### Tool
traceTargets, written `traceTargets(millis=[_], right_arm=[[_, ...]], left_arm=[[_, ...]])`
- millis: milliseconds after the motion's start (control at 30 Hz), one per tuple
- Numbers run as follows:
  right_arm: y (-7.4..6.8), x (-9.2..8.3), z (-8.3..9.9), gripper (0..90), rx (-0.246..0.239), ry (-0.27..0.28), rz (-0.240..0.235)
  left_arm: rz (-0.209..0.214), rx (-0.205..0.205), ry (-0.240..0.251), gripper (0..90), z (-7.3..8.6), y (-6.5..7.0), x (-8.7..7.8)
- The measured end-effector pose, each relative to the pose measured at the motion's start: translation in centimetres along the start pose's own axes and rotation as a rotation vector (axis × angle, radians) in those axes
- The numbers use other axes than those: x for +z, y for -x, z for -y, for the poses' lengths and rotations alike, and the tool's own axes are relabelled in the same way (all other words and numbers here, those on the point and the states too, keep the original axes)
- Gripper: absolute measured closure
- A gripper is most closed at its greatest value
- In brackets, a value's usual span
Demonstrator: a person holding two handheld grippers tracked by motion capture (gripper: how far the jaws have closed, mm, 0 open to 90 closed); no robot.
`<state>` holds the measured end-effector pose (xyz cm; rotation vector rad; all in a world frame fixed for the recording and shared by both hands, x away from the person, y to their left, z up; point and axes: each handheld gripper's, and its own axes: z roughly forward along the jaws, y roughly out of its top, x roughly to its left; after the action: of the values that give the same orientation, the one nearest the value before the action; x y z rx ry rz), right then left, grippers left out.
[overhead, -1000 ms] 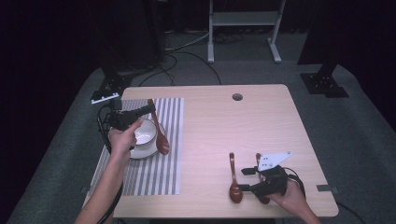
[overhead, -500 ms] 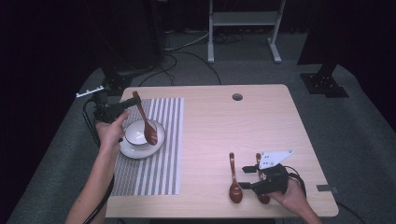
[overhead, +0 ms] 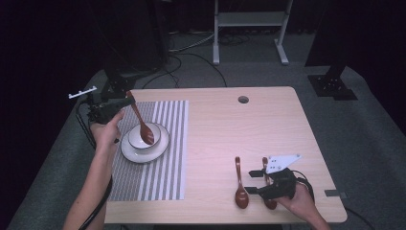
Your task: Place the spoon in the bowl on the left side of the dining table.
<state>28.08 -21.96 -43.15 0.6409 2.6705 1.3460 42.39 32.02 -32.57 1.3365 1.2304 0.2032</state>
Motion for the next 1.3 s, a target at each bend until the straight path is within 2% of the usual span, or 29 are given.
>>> traceTargets(millis=[400,733,1300], right_arm=[[0.1,-0.7,-0.1,38.3,0.002,0.015,0.013],[0.1,-0.6,-0.1,38.2,0.002,0.015,0.01],[0.1,-0.4,-0.1,38.2,-0.001,0.011,0.002]], left_arm=[[-0.045,-0.018,0.016,84.2,-0.5,-1.0,-0.1],[-0.067,-0.038,0.03,84.2,-0.5,-2.0,-0.1],[-0.096,-0.086,0.023,84.1,0.9,-4.1,1.4]])
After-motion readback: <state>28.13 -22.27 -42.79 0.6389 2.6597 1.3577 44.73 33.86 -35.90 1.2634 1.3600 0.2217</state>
